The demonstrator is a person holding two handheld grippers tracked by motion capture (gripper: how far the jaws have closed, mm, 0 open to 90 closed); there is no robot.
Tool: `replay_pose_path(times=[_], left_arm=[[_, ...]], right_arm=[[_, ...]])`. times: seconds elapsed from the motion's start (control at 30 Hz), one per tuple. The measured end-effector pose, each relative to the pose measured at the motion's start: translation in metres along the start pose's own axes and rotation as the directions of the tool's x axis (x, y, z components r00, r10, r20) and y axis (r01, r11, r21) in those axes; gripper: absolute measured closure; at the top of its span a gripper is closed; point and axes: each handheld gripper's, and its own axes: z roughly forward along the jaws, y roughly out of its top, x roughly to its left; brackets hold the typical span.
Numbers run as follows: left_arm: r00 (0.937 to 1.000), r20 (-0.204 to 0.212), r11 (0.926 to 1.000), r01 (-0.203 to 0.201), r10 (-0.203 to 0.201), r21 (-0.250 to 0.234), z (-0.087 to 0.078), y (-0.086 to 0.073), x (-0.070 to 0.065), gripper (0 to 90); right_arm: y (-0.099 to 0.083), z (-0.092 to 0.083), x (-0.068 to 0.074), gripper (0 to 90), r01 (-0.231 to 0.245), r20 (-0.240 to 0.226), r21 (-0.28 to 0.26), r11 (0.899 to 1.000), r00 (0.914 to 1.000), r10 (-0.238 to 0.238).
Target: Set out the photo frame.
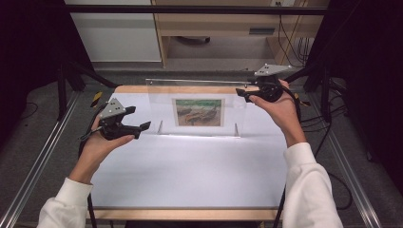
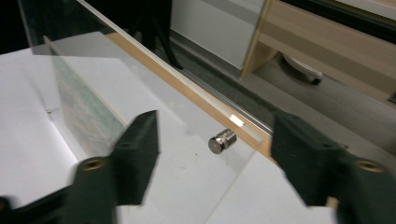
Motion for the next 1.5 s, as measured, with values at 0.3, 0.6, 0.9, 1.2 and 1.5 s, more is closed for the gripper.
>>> replay_pose_path(times=[0.3, 0.6, 0.9, 1.2, 1.5], left_arm=[[0.9988, -0.027, 0.9991, 0.041, -0.040, 0.014, -0.001, -0.009, -0.004, 7.8], [0.9986, -0.023, 0.9988, 0.047, -0.047, 0.016, -0.006, -0.018, -0.013, 6.9], [0.9978, -0.026, 0.9976, 0.061, -0.060, 0.033, -0.009, -0.032, -0.021, 6.5], [0.9973, -0.038, 0.9975, 0.064, -0.062, 0.029, -0.016, -0.045, -0.027, 5.8], [0.9938, -0.091, 0.9968, 0.069, -0.065, 0.041, -0.019, -0.066, -0.028, 5.5]], right_arm=[[-0.008, -0.030, 0.025, 7.6, 0.014, 0.185, -0.040, 0.999, 0.9826, -0.006], [-0.031, -0.062, 0.048, 7.4, -0.007, 0.218, -0.057, 0.998, 0.9758, 0.019], [-0.050, -0.079, 0.061, 6.6, -0.022, 0.222, -0.044, 0.999, 0.9746, 0.032], [-0.077, -0.086, 0.072, 6.4, -0.048, 0.224, -0.026, 0.999, 0.9731, 0.052], [-0.119, -0.087, 0.079, 6.8, -0.099, 0.222, -0.001, 0.995, 0.9702, 0.097]])
